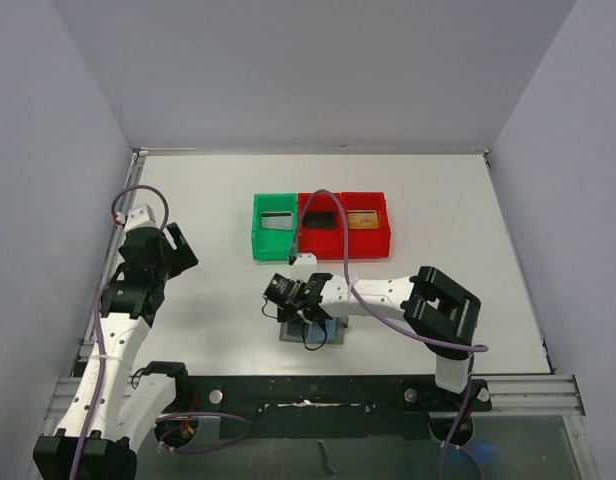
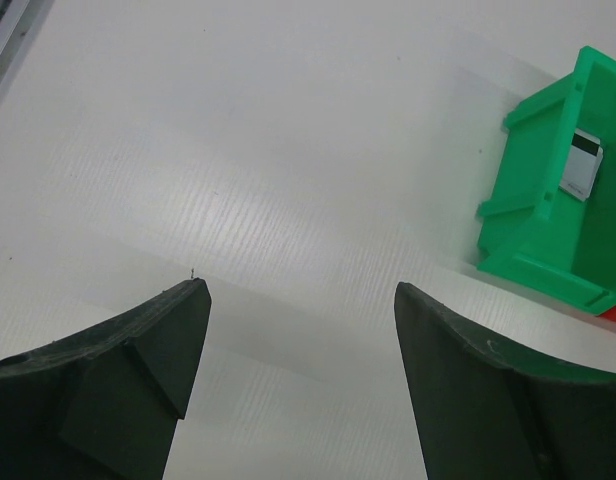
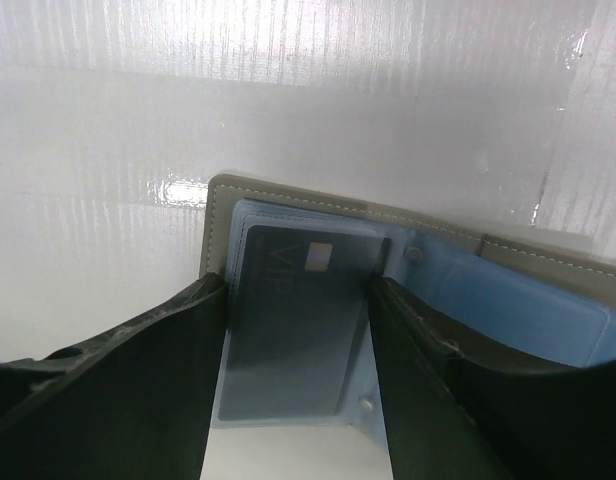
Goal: Take the credit cards out of the card holder
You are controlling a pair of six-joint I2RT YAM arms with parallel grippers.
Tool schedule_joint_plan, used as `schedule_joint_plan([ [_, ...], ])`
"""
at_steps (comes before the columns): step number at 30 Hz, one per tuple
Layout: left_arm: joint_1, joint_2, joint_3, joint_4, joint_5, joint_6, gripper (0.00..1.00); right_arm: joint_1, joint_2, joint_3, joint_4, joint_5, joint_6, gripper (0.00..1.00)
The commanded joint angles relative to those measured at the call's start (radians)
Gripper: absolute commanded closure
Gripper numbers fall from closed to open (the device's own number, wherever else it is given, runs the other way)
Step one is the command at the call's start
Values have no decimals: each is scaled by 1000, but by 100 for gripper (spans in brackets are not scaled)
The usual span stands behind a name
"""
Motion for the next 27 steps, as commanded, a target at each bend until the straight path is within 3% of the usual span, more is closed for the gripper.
schedule_joint_plan([
  [1, 6, -3, 9, 57, 7, 12, 25, -12, -7, -71, 70, -45, 47, 47],
  [4, 6, -2, 9, 56, 7, 12, 25, -14, -29, -103, 100, -56, 46, 52],
  [10, 6, 3, 8, 57, 52, 8, 25, -36, -91, -201, 243, -121, 28, 53],
  [16, 4, 5, -44, 123, 321, -76, 26, -75, -150, -319, 403, -210, 35, 50],
  [21, -15, 2, -131, 242, 598, -209, 33, -86, -169, -364, 440, -225, 48, 47],
  [27, -184, 58, -183, 280, 643, -279, 34, -86, -172, -386, 463, -235, 56, 48],
])
